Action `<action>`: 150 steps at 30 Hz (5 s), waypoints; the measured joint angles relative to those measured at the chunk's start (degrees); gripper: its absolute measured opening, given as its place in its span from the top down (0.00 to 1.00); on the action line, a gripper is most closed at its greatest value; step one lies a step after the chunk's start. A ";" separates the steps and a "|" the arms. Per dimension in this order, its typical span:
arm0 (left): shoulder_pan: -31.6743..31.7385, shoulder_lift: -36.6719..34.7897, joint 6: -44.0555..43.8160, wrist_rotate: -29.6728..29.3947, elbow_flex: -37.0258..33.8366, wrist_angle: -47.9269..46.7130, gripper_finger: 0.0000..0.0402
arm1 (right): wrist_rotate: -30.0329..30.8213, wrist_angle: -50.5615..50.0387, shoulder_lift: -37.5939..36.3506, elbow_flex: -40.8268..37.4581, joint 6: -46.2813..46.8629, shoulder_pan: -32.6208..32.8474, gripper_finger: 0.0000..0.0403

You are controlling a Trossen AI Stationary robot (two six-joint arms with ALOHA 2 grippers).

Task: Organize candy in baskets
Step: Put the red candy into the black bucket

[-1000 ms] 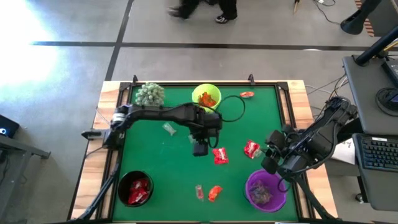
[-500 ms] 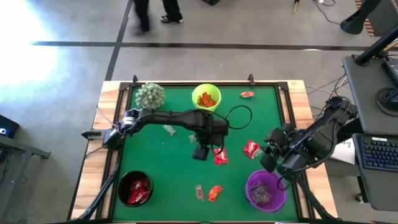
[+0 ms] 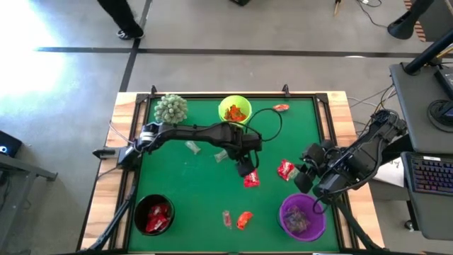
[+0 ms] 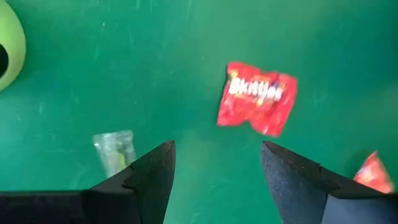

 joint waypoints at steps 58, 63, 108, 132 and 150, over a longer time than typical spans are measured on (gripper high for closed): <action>-6.72 16.37 -58.18 -1.51 3.60 15.51 0.45 | -3.69 0.03 -2.12 0.72 -30.67 -0.83 0.64; -6.62 24.86 -57.79 -1.63 14.25 10.65 0.46 | -4.01 0.07 -2.12 0.72 -30.22 -0.77 0.64; -16.04 11.97 -47.57 -2.01 13.33 -11.35 1.00 | -6.19 0.31 -2.10 0.68 -32.69 -0.55 0.64; -31.41 -5.89 -47.24 -11.29 13.03 -22.62 1.00 | -4.25 1.02 -0.76 0.66 -18.31 -0.63 0.64; -42.62 -10.84 -46.93 -4.29 8.31 -22.61 1.00 | -3.60 1.86 4.22 0.66 -5.88 -0.83 0.64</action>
